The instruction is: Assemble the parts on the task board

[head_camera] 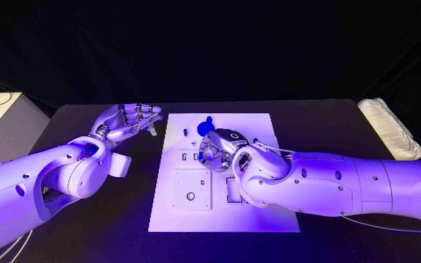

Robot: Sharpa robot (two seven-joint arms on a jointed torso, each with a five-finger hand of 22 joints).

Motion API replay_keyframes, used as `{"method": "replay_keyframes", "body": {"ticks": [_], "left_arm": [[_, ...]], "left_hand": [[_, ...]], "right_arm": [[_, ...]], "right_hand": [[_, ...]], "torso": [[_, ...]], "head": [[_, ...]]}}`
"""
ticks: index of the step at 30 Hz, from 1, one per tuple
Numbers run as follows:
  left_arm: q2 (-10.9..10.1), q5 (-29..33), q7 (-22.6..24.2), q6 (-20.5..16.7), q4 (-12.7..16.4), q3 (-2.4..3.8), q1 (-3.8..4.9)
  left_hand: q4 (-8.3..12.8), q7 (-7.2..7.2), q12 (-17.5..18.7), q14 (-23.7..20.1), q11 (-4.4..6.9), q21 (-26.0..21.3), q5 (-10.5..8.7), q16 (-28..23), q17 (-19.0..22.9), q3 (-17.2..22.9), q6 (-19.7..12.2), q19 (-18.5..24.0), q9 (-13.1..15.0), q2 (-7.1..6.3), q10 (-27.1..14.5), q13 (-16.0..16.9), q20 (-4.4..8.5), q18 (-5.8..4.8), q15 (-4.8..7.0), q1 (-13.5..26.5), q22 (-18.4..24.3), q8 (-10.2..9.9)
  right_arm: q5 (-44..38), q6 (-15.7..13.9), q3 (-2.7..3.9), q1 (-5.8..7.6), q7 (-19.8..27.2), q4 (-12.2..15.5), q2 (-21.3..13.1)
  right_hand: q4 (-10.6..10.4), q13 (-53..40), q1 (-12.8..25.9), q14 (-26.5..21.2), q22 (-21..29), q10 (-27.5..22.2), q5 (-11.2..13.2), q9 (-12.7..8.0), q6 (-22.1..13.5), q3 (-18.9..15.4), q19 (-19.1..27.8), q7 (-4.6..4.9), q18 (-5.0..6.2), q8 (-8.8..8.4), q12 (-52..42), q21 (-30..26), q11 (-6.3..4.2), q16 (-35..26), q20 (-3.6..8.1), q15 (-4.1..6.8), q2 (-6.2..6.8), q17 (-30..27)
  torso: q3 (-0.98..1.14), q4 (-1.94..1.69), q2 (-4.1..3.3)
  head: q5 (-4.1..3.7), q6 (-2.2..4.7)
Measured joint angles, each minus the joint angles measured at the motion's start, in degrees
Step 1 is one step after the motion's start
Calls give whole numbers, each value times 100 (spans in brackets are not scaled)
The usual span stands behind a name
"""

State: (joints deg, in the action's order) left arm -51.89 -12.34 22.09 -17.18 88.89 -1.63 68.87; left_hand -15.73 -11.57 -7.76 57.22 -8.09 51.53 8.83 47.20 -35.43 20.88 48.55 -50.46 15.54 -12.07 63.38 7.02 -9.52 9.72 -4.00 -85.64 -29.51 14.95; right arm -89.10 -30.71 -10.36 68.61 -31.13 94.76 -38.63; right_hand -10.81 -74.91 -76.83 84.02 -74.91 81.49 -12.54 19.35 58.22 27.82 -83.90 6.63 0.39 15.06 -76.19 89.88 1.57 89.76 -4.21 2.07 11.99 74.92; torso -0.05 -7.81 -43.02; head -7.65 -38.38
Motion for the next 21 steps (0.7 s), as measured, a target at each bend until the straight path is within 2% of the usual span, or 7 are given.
{"method": "replay_keyframes", "body": {"ticks": [9, 16, 21], "left_arm": [[-14, -1, -4, 0, 4, 0, 0], [-21, -2, -8, 0, 6, 0, 0], [-25, -2, -10, 0, 7, 0, 0]], "left_hand": [[0, 0, 0, 0, 0, 0, 0, 0, 1, 0, 0, 0, 0, 0, 0, 0, 0, 0, 0, 0, 0, 0], [0, 0, 0, 0, 0, 0, 0, 0, 1, 0, 0, 0, -1, 0, 0, -1, 0, 0, 0, 0, 0, 0], [0, 0, 0, 0, 0, 0, 0, 9, 0, 0, 0, 0, 1, 0, 0, -1, 0, 0, 0, 0, 0, 0]], "right_arm": [[-38, 81, -4, -3, -28, -48, 17], [-56, 94, -4, -2, -32, -65, 34], [-61, 94, -3, -2, -32, -75, 45]], "right_hand": [[0, 0, 23, 0, 1, 0, 1, 0, -16, 0, 0, -1, 0, -3, 0, 0, 0, 0, 0, 0, -23, 0], [0, 0, 101, 0, -4, -2, 1, 0, -17, 0, 0, -1, 0, 26, 38, 0, 2, 0, 0, 0, 53, 0], [0, 0, 191, 0, -4, -52, 0, -9, -110, 0, 0, 31, 0, 9, 111, 0, 51, 0, 0, 0, 81, 0]], "torso": [[-1, -4, -2], [-3, -4, -2], [-3, -4, -2]], "head": [[2, -9], [5, -9], [7, -15]]}}
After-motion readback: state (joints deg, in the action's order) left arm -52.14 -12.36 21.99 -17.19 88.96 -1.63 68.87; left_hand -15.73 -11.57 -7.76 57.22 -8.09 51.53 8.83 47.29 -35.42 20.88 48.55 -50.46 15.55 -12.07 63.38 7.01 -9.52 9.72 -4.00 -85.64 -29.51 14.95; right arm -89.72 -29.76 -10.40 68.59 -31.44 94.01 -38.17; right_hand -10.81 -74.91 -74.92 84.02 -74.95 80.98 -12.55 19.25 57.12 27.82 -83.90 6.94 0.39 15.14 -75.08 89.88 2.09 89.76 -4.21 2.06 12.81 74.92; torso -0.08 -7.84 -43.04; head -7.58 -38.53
